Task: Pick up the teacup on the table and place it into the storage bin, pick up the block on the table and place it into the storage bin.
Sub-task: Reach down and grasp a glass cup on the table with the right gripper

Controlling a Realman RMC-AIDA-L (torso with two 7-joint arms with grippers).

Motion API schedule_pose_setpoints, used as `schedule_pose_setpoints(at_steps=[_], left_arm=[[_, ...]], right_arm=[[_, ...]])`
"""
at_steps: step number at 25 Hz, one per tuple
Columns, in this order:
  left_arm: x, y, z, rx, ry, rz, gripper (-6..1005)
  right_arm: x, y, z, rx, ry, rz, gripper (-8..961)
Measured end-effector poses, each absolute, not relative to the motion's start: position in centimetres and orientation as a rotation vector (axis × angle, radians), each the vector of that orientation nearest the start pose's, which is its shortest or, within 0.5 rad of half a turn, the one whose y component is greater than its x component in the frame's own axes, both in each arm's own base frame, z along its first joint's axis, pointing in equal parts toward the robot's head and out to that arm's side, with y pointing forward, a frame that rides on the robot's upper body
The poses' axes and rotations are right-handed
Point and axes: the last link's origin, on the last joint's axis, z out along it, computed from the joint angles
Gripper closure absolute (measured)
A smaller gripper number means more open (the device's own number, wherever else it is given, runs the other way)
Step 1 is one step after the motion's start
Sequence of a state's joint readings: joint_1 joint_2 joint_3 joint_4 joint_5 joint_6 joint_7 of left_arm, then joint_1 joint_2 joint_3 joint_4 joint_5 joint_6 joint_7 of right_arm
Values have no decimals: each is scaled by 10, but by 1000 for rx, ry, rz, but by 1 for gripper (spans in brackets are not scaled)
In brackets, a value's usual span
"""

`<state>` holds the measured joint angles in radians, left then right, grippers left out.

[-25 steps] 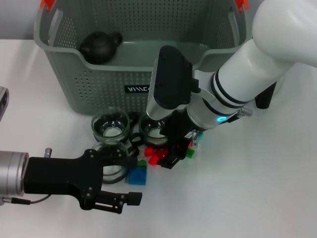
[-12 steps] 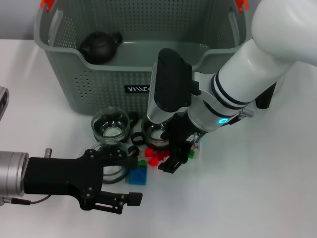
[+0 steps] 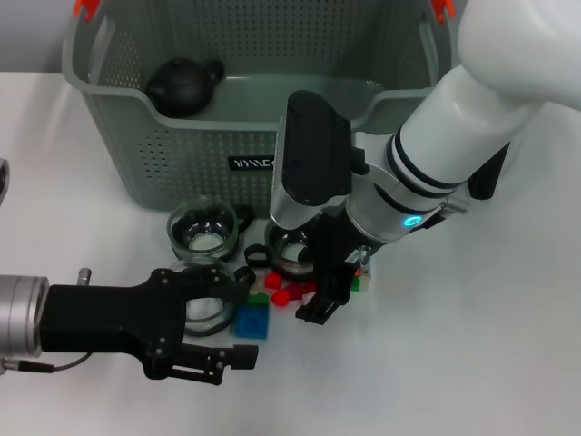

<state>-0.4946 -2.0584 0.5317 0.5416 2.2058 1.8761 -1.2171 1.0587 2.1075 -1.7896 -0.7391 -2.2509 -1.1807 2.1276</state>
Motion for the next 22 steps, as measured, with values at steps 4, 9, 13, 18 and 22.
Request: schedule_pose_setpoints(at_steps=[4, 9, 13, 18, 22], left_arm=[[-277, 266, -3, -2957, -579, -868, 237], [-278, 266, -3, -2956, -579, -867, 238], [-278, 266, -2, -2956, -580, -867, 239], [-277, 266, -2, -2957, -580, -867, 240], [-278, 266, -2, -2956, -580, -866, 241]], right_arm=[[103, 369, -127, -3030, 12, -645, 130], [103, 368, -125, -3035, 14, -663, 159], [103, 367, -124, -3043, 16, -684, 200], [103, 367, -122, -3040, 15, -705, 220], [103, 370, -122, -3018, 7, -710, 220]])
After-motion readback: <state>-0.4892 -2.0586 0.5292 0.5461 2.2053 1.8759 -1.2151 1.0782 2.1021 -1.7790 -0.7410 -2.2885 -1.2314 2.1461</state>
